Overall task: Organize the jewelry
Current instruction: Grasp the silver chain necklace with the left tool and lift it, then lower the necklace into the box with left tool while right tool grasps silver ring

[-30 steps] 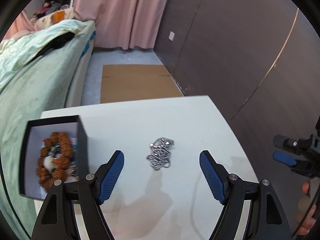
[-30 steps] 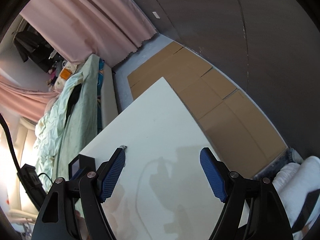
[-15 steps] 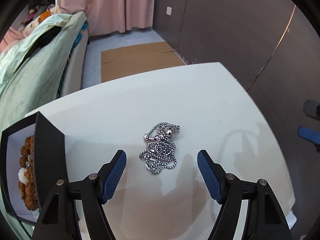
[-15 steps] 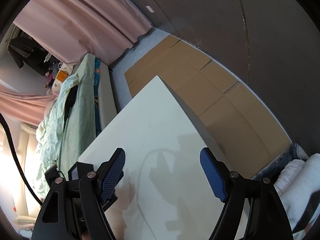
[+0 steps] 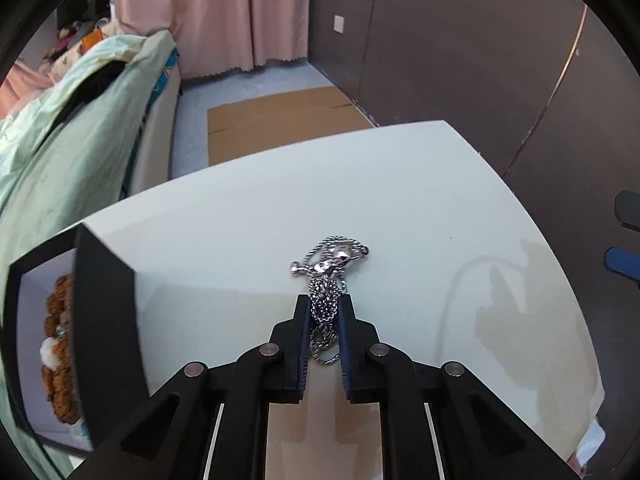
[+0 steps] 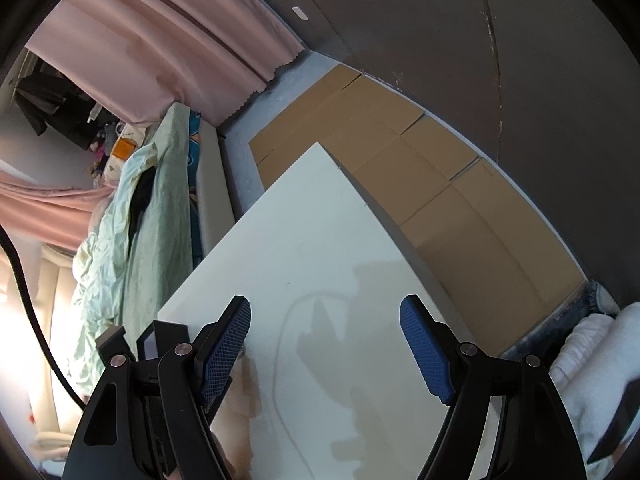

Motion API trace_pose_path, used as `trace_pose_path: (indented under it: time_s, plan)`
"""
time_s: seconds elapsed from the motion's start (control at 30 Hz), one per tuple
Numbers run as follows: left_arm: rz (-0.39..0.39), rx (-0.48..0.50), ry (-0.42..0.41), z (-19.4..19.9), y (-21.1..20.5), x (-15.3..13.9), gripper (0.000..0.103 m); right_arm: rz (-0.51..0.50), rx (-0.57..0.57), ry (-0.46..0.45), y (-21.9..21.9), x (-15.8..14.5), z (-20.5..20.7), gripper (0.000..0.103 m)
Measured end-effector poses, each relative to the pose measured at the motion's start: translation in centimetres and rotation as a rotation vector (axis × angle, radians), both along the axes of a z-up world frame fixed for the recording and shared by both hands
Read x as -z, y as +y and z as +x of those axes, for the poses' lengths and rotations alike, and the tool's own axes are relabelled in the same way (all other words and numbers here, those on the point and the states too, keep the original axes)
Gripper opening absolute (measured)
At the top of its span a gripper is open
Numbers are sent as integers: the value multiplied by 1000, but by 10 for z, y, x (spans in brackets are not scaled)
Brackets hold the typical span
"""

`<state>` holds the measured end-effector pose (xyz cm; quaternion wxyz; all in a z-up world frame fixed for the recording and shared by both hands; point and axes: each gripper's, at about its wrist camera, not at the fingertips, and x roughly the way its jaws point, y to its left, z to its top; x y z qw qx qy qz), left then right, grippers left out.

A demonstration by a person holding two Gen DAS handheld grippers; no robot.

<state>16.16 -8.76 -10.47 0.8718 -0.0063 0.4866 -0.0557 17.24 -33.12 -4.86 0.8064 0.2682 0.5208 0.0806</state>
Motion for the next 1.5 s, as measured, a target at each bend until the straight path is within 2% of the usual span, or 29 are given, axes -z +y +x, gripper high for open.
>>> trace_pose_path:
  time_s: [0.2,0.43,0.63,0.87,1.27,1.4,1.5]
  plan:
    - [-44,-14,-50,-14,8,-22,13,-10,-8,-1,4,0,-6,77]
    - [-125,-35,-130,-35,27,-65,13,-1,-24,-1,10,0,-10,77]
    - [-161,-52,-189,-49,39,-91,13,3,-32,0,16,0,-17,77]
    - [-222,-72,-273,-62,60,-139,13,-13,-52,16,25,4,-16,77]
    - [-130,-47,-429,-75,51,-234,13,4,-115,27,49,11,-12,77]
    - [-101,-46,-461,-82,50,-252,13,-34,-227,0,75,13,-11,77]
    - [-80,-72,-476,-83,57,-265,13,-76,-369,-9,107,18,-10,77]
